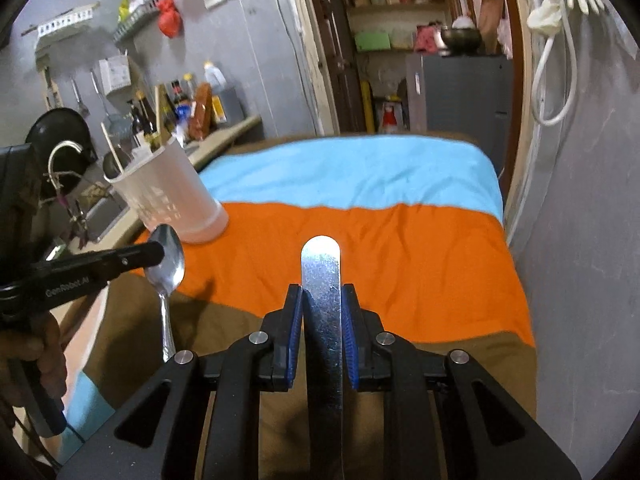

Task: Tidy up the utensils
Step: 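Raise the knife with the right tool over the caddy while the left tool carries the spoon toward it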

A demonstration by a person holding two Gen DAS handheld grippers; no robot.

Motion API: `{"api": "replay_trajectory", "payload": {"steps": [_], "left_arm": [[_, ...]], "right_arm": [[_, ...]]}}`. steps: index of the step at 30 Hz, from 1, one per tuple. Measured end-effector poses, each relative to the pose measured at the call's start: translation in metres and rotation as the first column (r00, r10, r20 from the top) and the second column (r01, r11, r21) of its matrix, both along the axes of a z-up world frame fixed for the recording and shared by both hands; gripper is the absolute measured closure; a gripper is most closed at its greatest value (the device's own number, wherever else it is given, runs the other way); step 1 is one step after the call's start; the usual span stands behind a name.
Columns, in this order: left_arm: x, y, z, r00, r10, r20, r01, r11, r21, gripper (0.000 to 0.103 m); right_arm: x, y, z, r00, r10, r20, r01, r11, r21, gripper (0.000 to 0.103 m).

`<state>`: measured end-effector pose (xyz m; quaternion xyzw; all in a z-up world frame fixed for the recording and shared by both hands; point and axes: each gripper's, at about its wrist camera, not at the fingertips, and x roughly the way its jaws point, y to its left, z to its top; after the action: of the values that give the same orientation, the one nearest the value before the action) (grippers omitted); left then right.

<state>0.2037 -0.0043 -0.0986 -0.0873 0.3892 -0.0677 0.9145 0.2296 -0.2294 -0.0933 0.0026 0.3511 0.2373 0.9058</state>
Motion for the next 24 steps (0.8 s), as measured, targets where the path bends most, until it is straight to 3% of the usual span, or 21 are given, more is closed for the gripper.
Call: {"api": "replay_trajectory", "payload": {"steps": [14, 24], "left_arm": [[-0.011, -0.001, 0.014, 1.0, 0.009, 0.028, -0.009, 1.0, -0.006, 0.103], [-0.024, 0.003, 0.03, 0.987, 0.042, 0.152, -0.042, 0.999, -0.004, 0.103]], "right_arm": [[-0.006, 0.003, 0.001, 1.0, 0.011, 0.013, -0.012, 0.997, 0.076, 0.087], [-0.017, 0.004, 0.018, 0.992, 0.029, 0.121, -0.045, 0.99, 0.133, 0.087]]}}
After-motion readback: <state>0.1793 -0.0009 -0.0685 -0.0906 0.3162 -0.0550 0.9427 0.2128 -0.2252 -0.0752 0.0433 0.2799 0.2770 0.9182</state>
